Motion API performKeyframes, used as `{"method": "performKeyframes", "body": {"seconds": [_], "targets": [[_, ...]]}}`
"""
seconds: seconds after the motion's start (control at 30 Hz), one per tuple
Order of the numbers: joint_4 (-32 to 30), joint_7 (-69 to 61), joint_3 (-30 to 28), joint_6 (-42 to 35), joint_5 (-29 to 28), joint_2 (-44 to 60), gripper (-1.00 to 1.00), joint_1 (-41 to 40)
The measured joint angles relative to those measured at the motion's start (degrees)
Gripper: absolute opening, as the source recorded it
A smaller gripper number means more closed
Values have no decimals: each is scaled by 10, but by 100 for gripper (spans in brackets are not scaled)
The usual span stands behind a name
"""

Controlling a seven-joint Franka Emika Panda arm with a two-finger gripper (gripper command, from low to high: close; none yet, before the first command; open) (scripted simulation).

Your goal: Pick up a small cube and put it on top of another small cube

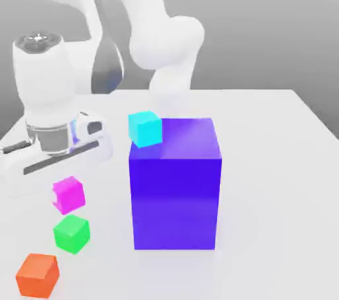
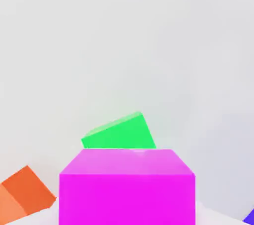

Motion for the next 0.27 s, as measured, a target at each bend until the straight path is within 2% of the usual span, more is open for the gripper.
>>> {"method": "performKeyframes", "body": {"seconds": [0.23,0.27], "targets": [[13,45,-100,32,-76,18,-100,73],[15,51,-109,37,-87,19,100,78]]}}
